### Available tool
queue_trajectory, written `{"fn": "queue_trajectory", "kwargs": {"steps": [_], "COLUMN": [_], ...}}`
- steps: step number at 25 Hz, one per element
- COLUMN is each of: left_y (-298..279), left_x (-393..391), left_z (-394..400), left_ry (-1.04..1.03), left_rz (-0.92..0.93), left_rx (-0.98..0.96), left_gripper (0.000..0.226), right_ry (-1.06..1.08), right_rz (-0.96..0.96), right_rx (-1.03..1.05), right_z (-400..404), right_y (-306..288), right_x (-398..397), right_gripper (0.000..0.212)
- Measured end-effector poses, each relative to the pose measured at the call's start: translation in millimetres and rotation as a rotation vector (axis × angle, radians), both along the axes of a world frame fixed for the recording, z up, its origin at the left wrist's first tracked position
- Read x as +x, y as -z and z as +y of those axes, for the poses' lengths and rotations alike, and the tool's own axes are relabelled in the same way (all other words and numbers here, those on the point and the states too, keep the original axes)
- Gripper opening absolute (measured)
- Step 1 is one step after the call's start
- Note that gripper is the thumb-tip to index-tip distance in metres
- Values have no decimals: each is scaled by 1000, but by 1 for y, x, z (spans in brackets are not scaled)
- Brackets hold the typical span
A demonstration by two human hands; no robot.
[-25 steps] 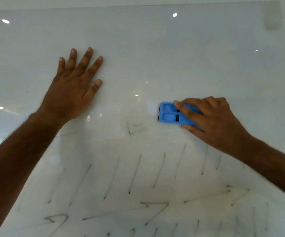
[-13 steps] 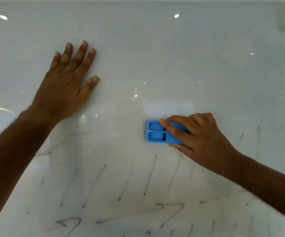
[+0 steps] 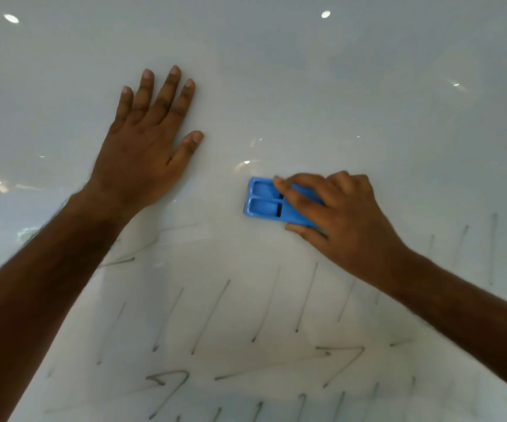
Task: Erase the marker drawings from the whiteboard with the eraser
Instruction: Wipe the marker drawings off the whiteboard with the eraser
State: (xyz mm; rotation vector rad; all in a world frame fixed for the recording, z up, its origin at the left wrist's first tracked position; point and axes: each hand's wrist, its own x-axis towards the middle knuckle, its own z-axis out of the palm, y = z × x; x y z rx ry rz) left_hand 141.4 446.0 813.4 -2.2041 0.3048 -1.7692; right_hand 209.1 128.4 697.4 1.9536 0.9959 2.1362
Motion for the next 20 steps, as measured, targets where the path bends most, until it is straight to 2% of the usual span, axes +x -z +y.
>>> {"fn": "queue_trajectory", "kwargs": {"steps": [4, 8, 12, 14, 17, 20], "left_y": [7, 16, 15, 15, 12, 6], "left_x": [-8, -11, -9, -10, -12, -24], "left_z": [16, 25, 26, 26, 33, 60], "left_ry": [-26, -44, -43, -35, -18, -27], "left_rz": [15, 26, 26, 32, 51, 21], "left_rx": [58, 79, 86, 88, 105, 73], "left_gripper": [73, 73, 73, 73, 74, 77], "right_ry": [30, 64, -19, -54, -58, -72], "right_rz": [-4, 33, 72, 79, 51, 43], "right_rx": [-105, -53, 125, 142, 57, -84], "right_z": [-24, -49, -6, 35, 74, 66], "right_y": [36, 28, -4, -13, 5, 33], "right_x": [0, 6, -3, -13, -22, -24], "right_gripper": [60, 59, 63, 63, 65, 62]}}
